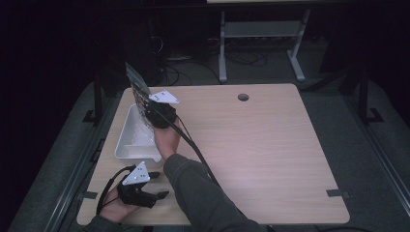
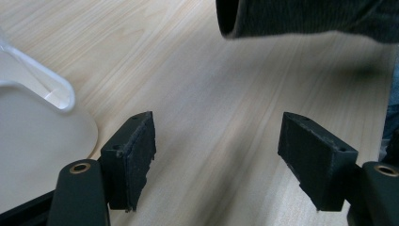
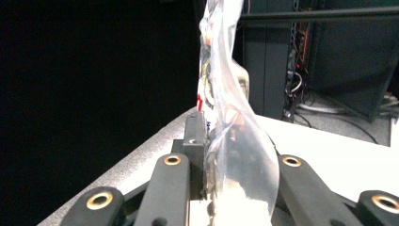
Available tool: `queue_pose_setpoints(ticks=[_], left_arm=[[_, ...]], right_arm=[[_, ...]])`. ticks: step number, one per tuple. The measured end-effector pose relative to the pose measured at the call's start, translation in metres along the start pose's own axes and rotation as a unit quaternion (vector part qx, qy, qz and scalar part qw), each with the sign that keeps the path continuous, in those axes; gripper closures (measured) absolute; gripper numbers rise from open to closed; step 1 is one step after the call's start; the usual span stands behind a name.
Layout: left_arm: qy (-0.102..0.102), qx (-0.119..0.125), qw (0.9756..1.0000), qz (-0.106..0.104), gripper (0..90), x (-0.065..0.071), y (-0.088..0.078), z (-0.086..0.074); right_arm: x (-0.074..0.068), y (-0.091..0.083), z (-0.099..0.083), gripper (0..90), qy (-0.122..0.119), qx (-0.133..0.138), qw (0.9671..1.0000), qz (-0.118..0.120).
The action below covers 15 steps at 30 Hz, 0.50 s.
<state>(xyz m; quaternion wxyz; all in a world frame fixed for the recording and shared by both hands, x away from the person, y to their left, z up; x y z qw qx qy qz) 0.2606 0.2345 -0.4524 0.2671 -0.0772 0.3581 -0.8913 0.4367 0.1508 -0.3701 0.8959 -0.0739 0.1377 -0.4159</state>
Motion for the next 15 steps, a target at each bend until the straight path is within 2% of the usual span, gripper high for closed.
queue_pose_setpoints(ticks=[3, 15], left_arm=[[-0.001, 0.001, 1.0, 0.0, 27.3, -0.0003, -0.0001, -0.0001], [0.001, -0.002, 1.0, 0.002, 27.4, 0.0001, 0.0007, -0.0004]], right_arm=[[0.0019, 0.0016, -0.0062, 74.7, 0.009, 0.0, 1.0, -0.002], [0.002, -0.0033, -0.0121, 73.9, -0.006, -0.007, 1.0, -0.002]])
Point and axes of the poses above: each handheld gripper's, and its own axes: y roughly forward along the jaws, z roughly out of its top, x roughly to its right, the point moved 3 cm from there along y, roughly forward along the jaws, and after that the axes turned 3 degrees about z, right-handed, at the moved point
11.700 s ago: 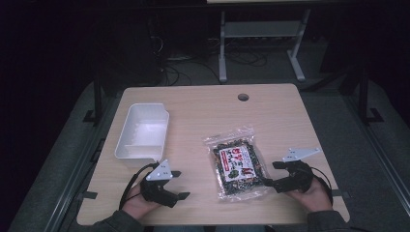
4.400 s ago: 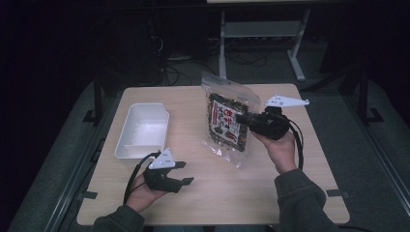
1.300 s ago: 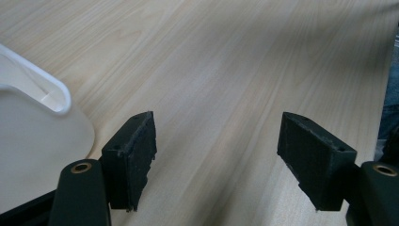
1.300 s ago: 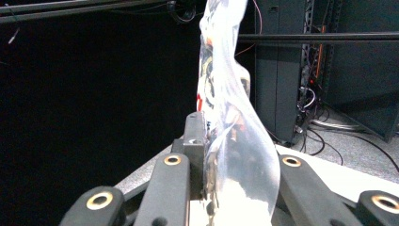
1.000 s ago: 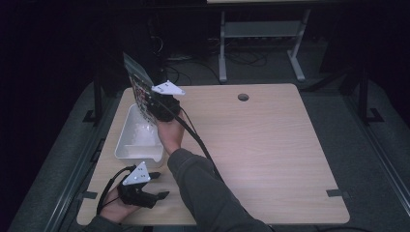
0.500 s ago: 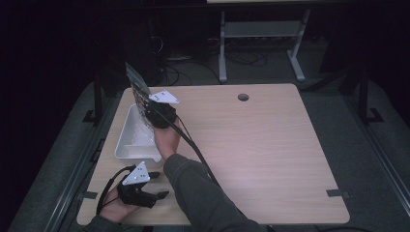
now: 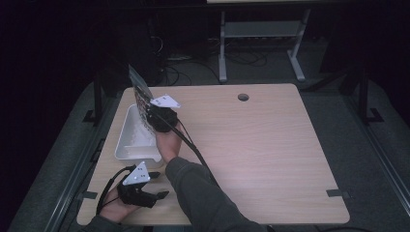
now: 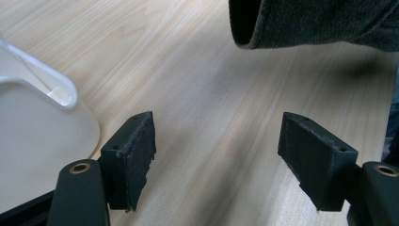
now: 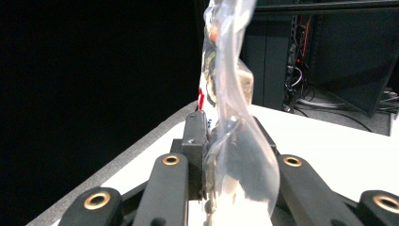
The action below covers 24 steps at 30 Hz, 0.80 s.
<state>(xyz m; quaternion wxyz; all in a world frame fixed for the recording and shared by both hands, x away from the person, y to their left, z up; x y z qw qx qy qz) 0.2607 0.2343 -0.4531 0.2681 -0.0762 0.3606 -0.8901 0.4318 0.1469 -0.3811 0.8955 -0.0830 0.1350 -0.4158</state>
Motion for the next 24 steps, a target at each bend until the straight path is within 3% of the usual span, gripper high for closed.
queue_pose_setpoints(ticks=[7, 14, 24], left_arm=[[0.0, -0.001, 1.0, 0.0, 27.4, 0.0, 0.001, 0.0], [0.002, -0.002, 1.0, 0.001, 27.4, 0.001, 0.001, 0.0], [0.006, -0.003, 1.0, 0.0, 27.3, 0.002, 0.001, 0.0]], right_arm=[[0.004, -0.005, -0.005, 73.5, -0.003, -0.004, 0.9999, -0.013], [-0.001, -0.008, -0.007, 73.4, -0.005, -0.013, 0.9994, -0.033], [-0.001, -0.013, -0.011, 73.7, 0.009, -0.013, 0.9993, -0.033]])
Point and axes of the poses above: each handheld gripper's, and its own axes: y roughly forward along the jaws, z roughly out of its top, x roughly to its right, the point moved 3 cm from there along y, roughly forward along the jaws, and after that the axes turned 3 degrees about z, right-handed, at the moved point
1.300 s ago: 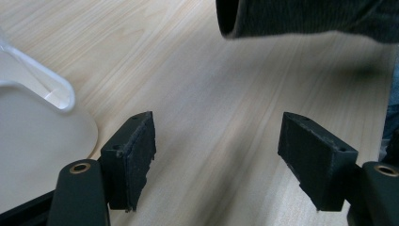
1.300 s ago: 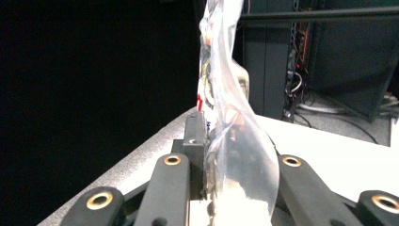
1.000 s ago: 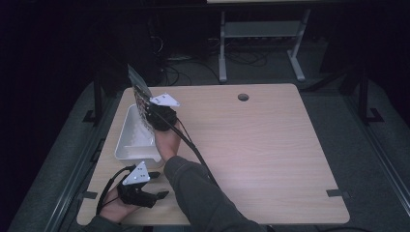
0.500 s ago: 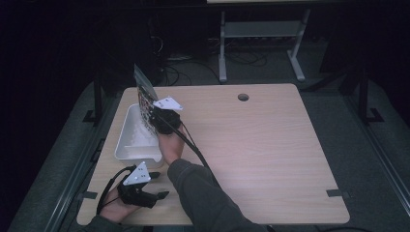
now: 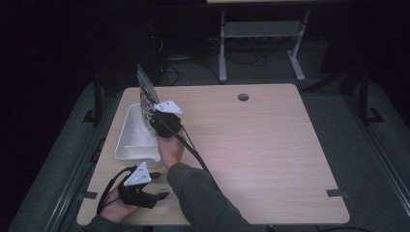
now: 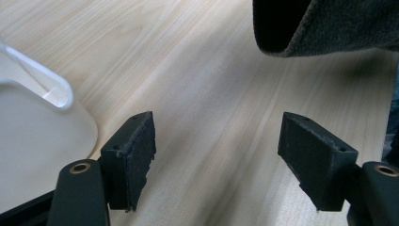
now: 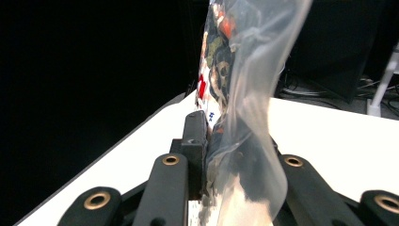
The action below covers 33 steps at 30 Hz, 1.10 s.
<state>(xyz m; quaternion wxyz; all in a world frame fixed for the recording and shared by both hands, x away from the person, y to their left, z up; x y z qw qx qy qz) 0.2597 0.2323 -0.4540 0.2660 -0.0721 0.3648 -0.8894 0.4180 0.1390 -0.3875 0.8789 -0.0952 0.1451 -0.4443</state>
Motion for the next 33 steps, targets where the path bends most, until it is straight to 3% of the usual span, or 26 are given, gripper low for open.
queue_pose_setpoints(ticks=[7, 11, 17, 20, 27, 33], left_arm=[[0.0, 0.001, 1.0, 0.0, 27.3, -0.001, 0.0, 0.0], [0.002, 0.001, 1.0, 0.001, 27.3, -0.001, 0.0, 0.0], [0.002, 0.001, 1.0, 0.0, 27.3, 0.0, 0.0, 0.0], [0.003, 0.001, 1.0, 0.0, 27.3, 0.0, 0.0, 0.0], [0.004, 0.0, 1.0, 0.001, 27.1, 0.0, 0.001, 0.0], [0.007, -0.001, 1.0, 0.001, 27.1, 0.0, 0.001, 0.0]], right_arm=[[0.005, 0.003, 0.003, 70.9, 0.004, -0.006, 0.9997, 0.022], [0.007, 0.004, 0.003, 57.5, 0.001, -0.014, 0.9989, 0.045], [0.009, 0.003, 0.003, 48.8, 0.001, -0.018, 0.9976, 0.066], [0.012, 0.0, 0.003, 41.1, 0.01, -0.021, 0.9957, 0.089], [0.017, -0.006, 0.003, 36.8, 0.016, -0.026, 0.9938, 0.107], [0.032, -0.02, 0.002, 35.0, 0.03, -0.028, 0.9922, 0.118]])
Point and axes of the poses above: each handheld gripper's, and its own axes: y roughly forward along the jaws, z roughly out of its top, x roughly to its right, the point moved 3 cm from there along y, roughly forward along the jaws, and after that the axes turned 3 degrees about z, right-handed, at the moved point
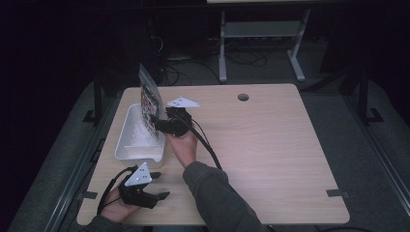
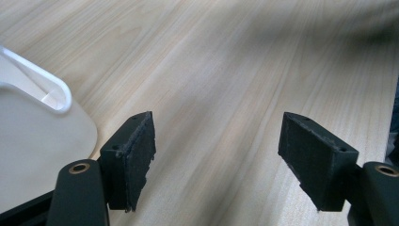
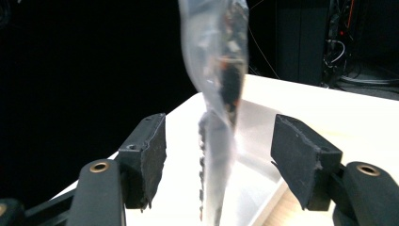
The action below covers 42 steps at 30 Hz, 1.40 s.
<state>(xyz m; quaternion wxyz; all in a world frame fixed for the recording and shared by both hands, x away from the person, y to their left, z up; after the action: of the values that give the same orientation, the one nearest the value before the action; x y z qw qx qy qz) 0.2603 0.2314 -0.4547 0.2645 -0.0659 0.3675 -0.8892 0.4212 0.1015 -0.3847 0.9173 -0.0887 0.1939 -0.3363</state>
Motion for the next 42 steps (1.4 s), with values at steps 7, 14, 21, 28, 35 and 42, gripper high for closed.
queue_pose_setpoints(ticks=[7, 14, 21, 28, 35, 42], left_arm=[[0.002, 0.0, 1.0, 0.001, 26.9, 0.0, 0.0, 0.0], [0.001, -0.002, 1.0, 0.001, 26.8, 0.0, 0.001, 0.0], [-0.001, 0.0, 1.0, 0.001, 26.6, -0.001, 0.001, 0.0], [-0.001, 0.0, 1.0, 0.0, 26.6, -0.001, 0.001, 0.0], [-0.001, 0.001, 1.0, 0.002, 26.5, -0.002, 0.002, -0.001], [0.0, -0.001, 1.0, 0.003, 26.5, -0.001, 0.002, -0.001]], right_arm=[[0.009, -0.016, -0.003, 33.4, 0.014, -0.007, 0.9998, 0.011], [0.018, -0.034, -0.006, 30.9, 0.01, -0.016, 0.9996, 0.02], [0.027, -0.053, -0.011, 28.4, 0.018, -0.026, 0.9991, 0.029], [0.035, -0.068, -0.015, 27.5, 0.02, -0.029, 0.9989, 0.031], [0.041, -0.079, -0.017, 27.2, 0.023, -0.032, 0.9987, 0.033], [0.052, -0.095, -0.02, 26.9, 0.023, -0.033, 0.9987, 0.031]])
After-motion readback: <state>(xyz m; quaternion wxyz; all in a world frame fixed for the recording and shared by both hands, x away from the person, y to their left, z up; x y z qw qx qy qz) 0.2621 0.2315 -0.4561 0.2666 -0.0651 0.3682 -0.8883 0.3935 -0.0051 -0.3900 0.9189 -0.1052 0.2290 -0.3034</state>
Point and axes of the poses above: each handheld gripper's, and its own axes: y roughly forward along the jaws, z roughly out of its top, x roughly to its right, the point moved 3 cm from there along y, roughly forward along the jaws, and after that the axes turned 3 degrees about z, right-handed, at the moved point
